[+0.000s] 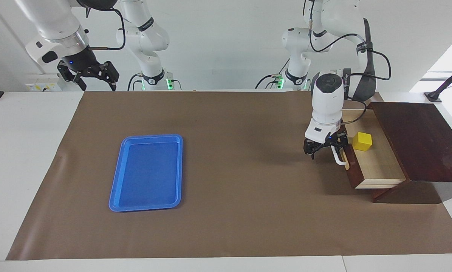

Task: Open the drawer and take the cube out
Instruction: 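Pull the drawer open toward the robot with the left gripper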

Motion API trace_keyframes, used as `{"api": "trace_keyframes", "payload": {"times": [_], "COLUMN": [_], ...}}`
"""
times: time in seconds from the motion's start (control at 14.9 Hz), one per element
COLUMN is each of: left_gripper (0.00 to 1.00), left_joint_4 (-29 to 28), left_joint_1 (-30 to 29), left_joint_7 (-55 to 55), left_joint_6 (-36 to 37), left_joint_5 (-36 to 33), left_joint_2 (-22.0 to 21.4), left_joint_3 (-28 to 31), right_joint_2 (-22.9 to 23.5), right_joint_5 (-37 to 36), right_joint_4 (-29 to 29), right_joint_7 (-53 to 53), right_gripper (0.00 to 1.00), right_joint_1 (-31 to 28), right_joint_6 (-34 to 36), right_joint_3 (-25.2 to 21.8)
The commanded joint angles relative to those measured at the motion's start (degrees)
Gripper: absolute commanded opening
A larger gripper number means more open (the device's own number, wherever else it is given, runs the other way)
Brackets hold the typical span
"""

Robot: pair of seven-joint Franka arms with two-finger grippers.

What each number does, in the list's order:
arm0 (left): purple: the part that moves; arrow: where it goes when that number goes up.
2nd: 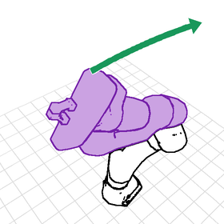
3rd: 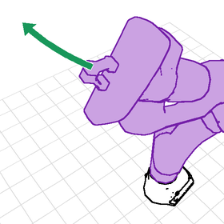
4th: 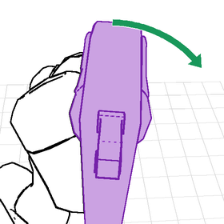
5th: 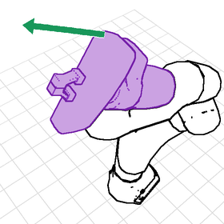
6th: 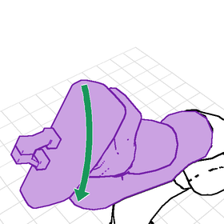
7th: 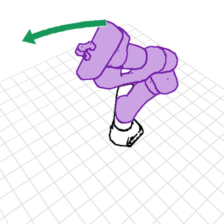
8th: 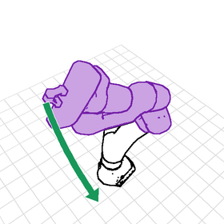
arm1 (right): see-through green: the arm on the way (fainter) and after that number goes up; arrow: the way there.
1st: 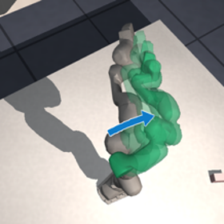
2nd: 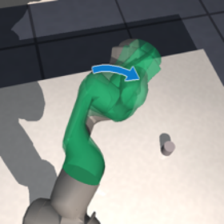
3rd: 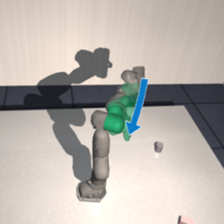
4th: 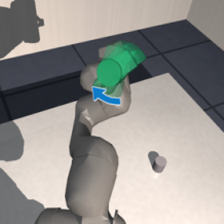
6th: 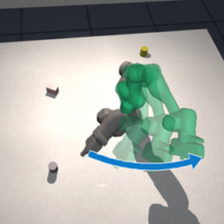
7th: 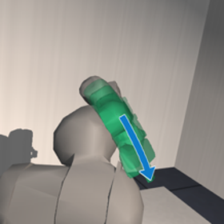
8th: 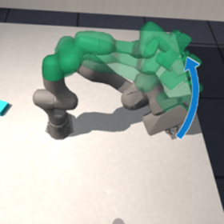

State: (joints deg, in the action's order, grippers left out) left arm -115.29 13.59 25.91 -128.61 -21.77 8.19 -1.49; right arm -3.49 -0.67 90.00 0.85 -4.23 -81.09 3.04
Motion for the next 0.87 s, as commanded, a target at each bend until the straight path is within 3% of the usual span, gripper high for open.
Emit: {"api": "trace_keyframes", "payload": {"times": [0.0,0.27,0.61,0.81], "left_gripper": [1.0,1.0,1.0,1.0], "left_joint_4": [0.15,1.37,19.11,23.7], "left_joint_1": [2.41,2.5,1.71,-2.75], "left_joint_7": [2.47,2.66,2.74,4.75], "left_joint_6": [1.17,3.88,18.46,24.18], "left_joint_5": [2.34,2.43,5.57,9.46], "left_joint_2": [-0.72,-0.72,4.2,2.28], "left_joint_3": [0.25,0.34,0.52,1.31], "right_joint_2": [-0.9,-0.9,-0.9,-0.9], "right_joint_5": [1.11,1.11,1.11,1.11], "right_joint_4": [0.79,0.79,0.79,0.79], "right_joint_7": [-1.47,-1.47,-1.03,-0.94], "right_gripper": [1.0,1.0,1.0,1.0], "right_joint_1": [-1.04,-0.96,-1.22,-0.87], "right_joint_6": [-0.3,-0.3,-0.3,-0.3], "right_joint_3": [0.47,0.47,0.56,0.47]}}
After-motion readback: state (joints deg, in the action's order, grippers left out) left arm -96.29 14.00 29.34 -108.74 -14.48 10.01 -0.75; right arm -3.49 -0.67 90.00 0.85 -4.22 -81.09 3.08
